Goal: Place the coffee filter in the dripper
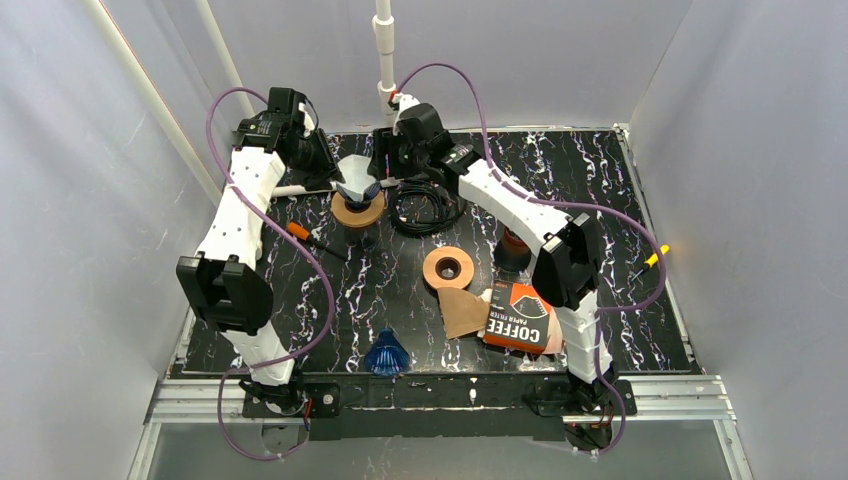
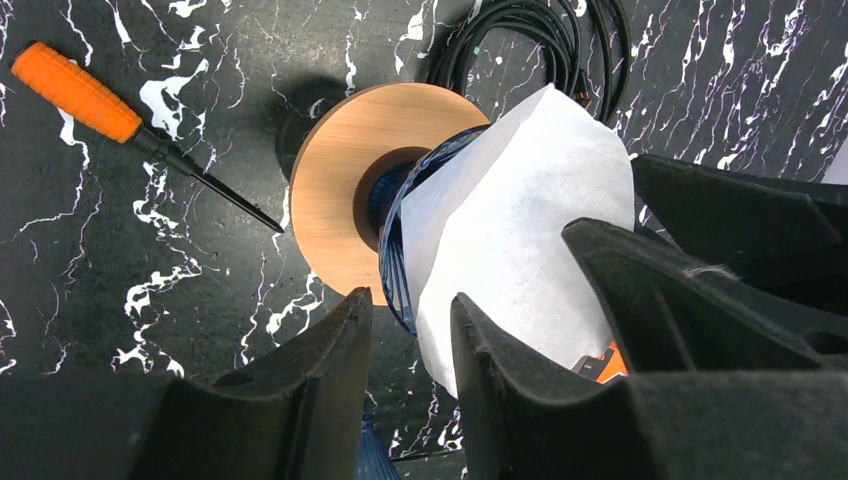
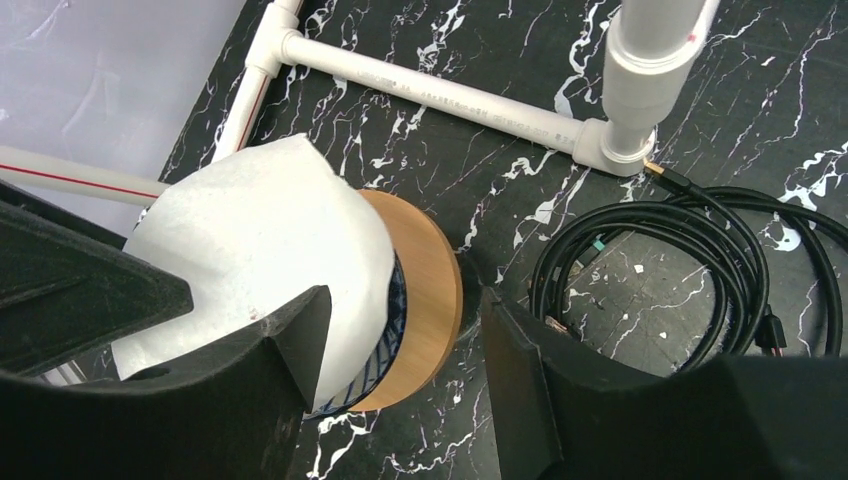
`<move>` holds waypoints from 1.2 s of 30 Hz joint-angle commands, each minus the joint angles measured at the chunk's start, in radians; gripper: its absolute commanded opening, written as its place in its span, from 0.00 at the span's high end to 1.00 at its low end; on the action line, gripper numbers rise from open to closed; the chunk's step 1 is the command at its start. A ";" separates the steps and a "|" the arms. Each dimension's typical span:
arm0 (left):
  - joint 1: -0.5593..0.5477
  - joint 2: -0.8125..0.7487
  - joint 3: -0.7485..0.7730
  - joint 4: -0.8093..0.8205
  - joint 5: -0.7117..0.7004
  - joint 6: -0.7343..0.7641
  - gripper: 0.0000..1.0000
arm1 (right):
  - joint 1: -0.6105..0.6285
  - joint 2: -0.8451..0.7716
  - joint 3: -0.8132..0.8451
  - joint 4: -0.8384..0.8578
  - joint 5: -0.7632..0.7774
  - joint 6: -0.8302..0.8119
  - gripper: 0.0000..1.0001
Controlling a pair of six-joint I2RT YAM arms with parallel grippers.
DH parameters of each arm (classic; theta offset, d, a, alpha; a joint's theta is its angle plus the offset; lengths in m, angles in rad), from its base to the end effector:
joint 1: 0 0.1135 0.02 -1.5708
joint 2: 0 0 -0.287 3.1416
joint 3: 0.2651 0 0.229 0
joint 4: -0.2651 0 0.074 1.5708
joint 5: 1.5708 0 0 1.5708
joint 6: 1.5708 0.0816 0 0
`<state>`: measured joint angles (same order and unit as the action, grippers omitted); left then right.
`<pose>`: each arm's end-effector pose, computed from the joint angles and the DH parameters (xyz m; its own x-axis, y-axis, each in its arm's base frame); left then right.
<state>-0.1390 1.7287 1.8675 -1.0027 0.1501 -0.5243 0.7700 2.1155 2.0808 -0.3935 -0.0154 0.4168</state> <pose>0.3708 -0.0642 0.3693 -0.7686 -0.3923 -0.5053 -0.1751 0.8888 -0.4236 0.3819 0.3721 0.3467 -0.5584 0.0223 -0.8292 -0.5250 0.7645 0.3741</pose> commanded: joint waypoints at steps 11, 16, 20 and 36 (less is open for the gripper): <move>0.007 -0.001 0.009 -0.043 -0.039 0.027 0.57 | -0.031 -0.011 0.018 0.012 -0.093 0.103 0.41; 0.007 0.001 -0.015 -0.042 -0.039 0.027 0.58 | -0.031 0.011 0.027 0.004 -0.130 0.133 0.45; 0.007 0.008 -0.019 -0.043 -0.038 0.030 0.57 | -0.031 0.020 0.020 -0.013 -0.133 0.140 0.46; 0.007 0.013 -0.049 -0.055 -0.049 0.054 0.60 | -0.032 0.053 0.022 -0.012 -0.204 0.204 0.55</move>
<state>-0.1390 1.7466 1.8389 -1.0260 0.1139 -0.4904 0.7406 2.1597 2.0808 -0.4263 -0.1829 0.5888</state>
